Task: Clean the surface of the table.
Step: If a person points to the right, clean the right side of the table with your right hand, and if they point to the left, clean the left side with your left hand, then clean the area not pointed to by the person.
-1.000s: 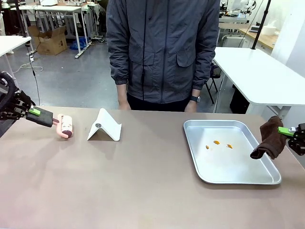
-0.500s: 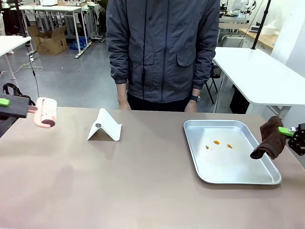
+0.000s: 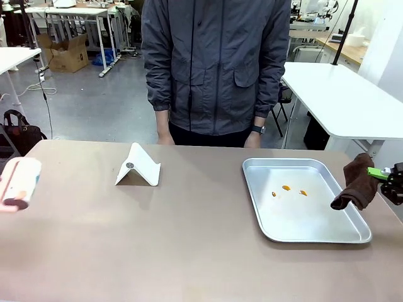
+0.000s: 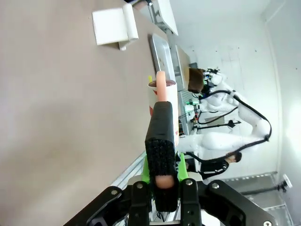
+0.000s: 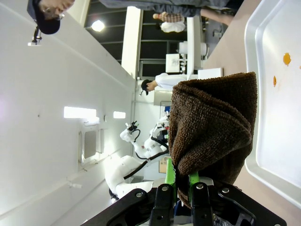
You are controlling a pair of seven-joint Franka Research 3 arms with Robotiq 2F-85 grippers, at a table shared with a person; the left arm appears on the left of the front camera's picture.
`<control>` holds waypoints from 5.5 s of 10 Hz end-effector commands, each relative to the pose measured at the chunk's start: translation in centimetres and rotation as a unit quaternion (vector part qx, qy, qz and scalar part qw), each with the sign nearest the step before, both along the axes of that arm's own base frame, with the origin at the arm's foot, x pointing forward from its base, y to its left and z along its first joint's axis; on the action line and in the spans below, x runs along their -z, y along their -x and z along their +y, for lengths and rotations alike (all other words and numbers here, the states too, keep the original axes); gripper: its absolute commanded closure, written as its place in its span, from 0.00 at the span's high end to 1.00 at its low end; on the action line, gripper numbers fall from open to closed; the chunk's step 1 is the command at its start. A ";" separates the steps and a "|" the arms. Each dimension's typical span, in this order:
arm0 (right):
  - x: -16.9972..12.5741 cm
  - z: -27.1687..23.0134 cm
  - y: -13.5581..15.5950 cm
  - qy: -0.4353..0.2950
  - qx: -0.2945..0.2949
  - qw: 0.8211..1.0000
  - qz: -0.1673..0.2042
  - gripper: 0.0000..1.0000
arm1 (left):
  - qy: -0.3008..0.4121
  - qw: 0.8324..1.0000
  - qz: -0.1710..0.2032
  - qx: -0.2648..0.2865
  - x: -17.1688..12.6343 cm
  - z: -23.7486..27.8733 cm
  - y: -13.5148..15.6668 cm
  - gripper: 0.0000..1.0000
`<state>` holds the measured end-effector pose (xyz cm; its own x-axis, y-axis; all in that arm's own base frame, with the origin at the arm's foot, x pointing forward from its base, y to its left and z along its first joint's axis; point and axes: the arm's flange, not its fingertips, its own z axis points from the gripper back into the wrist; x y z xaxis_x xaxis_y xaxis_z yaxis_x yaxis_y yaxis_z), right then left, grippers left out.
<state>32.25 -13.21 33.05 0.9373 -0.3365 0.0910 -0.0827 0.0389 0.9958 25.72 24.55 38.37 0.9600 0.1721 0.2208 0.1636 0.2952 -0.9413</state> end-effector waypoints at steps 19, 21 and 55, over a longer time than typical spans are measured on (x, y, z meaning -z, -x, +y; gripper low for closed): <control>-0.5 0.0 0.1 -0.006 -0.005 1.000 0.003 0.00 | 0.013 1.000 0.005 0.010 2.2 0.5 2.5 0.23; -0.5 0.0 0.1 -0.006 -0.005 1.000 0.003 0.00 | 0.013 1.000 0.005 0.010 2.2 0.5 2.5 0.23; 4.4 21.1 -19.2 0.543 -0.139 0.828 0.020 0.00 | 0.013 1.000 0.005 0.010 2.2 0.5 2.5 0.23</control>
<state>51.50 9.45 29.48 0.9633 0.2274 0.1429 -0.2677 0.8560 0.4424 23.44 25.27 35.89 0.9670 0.1557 0.2014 0.1547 0.2689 -0.9506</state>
